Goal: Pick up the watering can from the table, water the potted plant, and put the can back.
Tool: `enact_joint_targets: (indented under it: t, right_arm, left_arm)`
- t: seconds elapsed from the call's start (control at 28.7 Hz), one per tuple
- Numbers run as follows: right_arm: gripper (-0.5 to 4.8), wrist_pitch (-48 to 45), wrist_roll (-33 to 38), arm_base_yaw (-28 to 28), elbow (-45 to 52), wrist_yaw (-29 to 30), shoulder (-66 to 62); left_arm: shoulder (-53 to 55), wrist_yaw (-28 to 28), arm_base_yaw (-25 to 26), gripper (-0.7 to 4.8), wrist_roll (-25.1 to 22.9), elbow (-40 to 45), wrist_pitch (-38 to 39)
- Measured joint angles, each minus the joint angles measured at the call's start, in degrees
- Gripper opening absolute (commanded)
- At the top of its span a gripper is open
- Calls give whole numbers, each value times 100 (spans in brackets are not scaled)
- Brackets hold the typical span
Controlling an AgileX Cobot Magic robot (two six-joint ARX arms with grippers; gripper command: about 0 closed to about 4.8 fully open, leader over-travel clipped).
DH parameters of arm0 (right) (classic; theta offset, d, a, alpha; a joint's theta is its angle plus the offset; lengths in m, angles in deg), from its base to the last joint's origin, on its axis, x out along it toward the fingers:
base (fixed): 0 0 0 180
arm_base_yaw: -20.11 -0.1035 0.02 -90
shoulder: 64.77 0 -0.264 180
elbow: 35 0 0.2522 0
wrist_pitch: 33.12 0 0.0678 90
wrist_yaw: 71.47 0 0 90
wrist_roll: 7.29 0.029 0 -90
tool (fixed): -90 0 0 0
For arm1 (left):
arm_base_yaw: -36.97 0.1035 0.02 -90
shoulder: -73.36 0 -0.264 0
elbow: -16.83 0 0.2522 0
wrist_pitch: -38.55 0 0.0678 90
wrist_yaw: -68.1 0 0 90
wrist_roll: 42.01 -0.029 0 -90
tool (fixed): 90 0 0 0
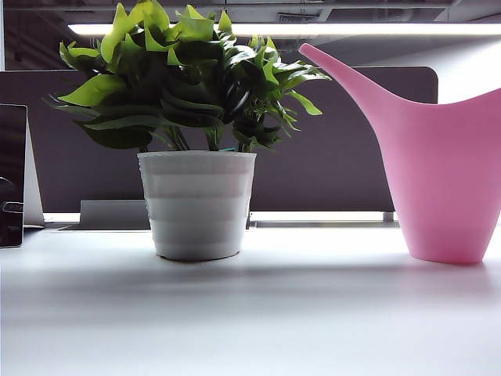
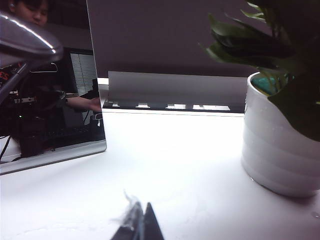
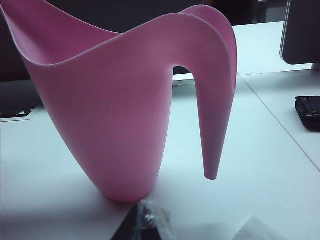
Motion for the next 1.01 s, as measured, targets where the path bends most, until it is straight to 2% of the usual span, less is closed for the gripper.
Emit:
enact_joint_targets:
  t: [0.49,0.59,0.7,0.73,0.83,0.94,1.01]
  right_arm:
    - [-2,-2,0,0,0,0,0]
    - [-2,0,0,0,0,0,0]
    - [-1,0,13,0,0,2,0]
    - [-1,0,26,0,0,9,0]
    - [-1,0,240,0,0,216,0]
    - [-1,0,570,0,0,446,0]
    - [-1,0,752,0,0,638,0]
  left_arm:
    - [-2,24,-90,-5,0,0,0]
    - [-2,302,-815,-5,2,0,0]
    - [-2,649,-1843,-5,0,0,2]
    - [-2,813,-2334,-5,7,2,0]
    - [-2,752,-3495,-5,9,0,4]
    - [-2,483,-4050,-5,15,0,2]
    - [-2,114,-4138,-5,15,0,4]
